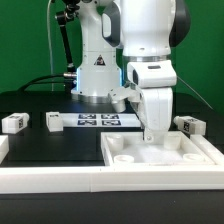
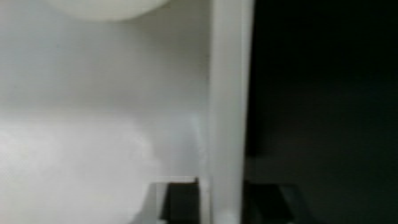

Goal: Assemble square table

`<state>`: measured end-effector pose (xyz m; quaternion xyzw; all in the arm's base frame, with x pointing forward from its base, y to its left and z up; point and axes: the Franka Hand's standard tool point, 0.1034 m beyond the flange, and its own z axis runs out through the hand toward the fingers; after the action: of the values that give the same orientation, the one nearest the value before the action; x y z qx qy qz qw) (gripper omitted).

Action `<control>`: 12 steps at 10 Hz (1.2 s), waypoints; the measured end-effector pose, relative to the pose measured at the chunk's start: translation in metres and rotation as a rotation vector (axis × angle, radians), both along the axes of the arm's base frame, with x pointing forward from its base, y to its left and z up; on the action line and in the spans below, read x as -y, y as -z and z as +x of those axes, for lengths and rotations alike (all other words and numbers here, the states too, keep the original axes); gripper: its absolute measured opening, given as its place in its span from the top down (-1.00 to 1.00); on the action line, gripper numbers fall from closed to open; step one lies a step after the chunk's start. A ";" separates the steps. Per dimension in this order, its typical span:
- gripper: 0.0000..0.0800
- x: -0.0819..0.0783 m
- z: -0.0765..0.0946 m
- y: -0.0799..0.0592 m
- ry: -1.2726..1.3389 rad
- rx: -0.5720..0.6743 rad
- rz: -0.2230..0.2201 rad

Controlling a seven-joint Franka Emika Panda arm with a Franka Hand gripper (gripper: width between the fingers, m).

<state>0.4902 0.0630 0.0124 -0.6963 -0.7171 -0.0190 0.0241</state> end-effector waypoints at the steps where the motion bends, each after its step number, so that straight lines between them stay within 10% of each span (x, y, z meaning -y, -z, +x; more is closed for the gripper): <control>1: 0.25 0.000 0.000 0.000 0.000 0.000 0.000; 5: -0.59 0.001 -0.001 0.001 0.002 -0.002 0.000; 12: -0.62 -0.041 -0.009 -0.059 0.233 0.041 -0.021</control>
Offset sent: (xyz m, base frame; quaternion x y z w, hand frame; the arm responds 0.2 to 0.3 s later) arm 0.0000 0.0000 0.0000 0.0000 0.0000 0.0000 1.0000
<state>0.4810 0.1038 0.0715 -0.7747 -0.6317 -0.0285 -0.0004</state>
